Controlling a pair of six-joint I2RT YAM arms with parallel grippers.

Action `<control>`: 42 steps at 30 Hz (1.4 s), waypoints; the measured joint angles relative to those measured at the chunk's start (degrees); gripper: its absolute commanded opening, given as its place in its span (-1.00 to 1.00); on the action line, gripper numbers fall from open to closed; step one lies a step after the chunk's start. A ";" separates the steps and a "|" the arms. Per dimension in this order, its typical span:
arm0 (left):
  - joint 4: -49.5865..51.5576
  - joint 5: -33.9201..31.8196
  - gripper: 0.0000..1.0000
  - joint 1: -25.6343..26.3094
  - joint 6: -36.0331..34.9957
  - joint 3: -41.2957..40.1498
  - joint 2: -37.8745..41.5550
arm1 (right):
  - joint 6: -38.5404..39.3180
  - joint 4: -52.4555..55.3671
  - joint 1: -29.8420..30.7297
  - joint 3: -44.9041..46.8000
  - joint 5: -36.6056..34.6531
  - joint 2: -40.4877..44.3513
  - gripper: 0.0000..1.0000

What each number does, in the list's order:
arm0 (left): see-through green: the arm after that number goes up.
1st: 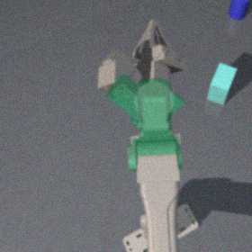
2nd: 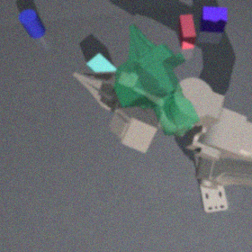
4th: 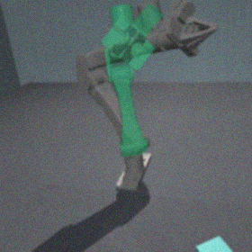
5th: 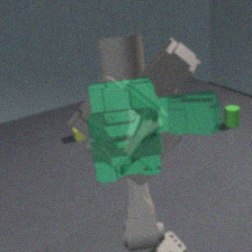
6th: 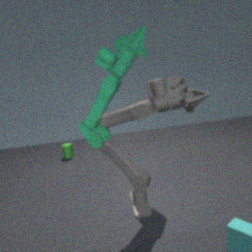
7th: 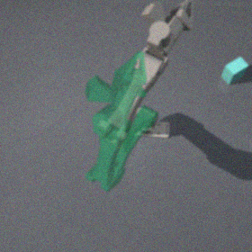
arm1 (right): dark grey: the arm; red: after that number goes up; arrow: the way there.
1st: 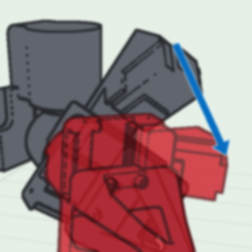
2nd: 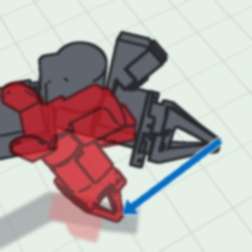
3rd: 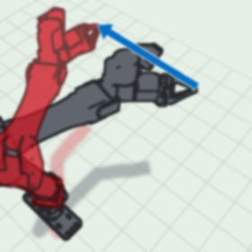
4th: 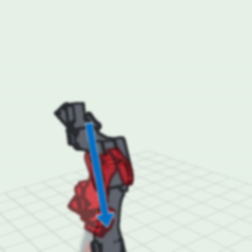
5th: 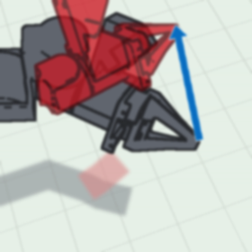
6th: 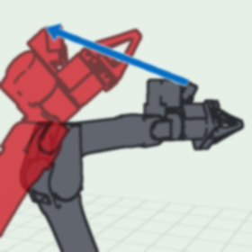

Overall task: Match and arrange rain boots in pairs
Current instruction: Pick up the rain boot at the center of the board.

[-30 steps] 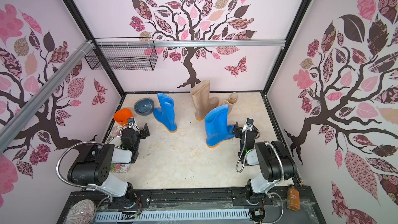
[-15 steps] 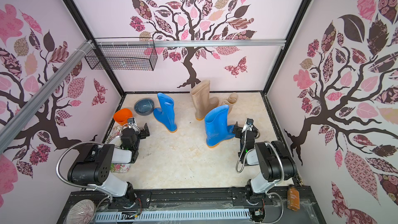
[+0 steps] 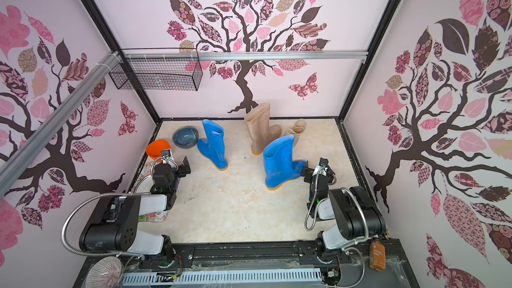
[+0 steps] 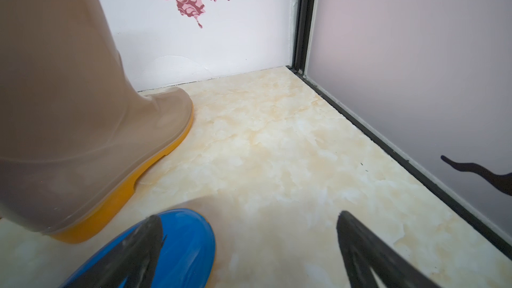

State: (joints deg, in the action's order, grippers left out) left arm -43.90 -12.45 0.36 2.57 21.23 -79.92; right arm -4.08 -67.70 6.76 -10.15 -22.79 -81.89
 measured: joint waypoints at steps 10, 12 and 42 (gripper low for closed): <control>32.11 0.85 0.96 1.38 5.60 20.33 13.75 | -11.45 48.70 0.46 -31.52 -0.61 21.70 0.84; 38.84 1.20 0.96 3.17 6.67 24.96 15.19 | -13.68 60.02 0.50 -38.82 3.56 22.43 0.79; 80.85 25.88 0.92 38.91 -1.95 72.04 -6.67 | -20.74 109.63 8.59 -73.59 24.92 3.72 0.72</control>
State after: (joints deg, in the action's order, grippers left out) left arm 36.95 13.43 39.27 0.62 93.27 -86.59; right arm -24.82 41.93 15.35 -83.74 2.13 -78.17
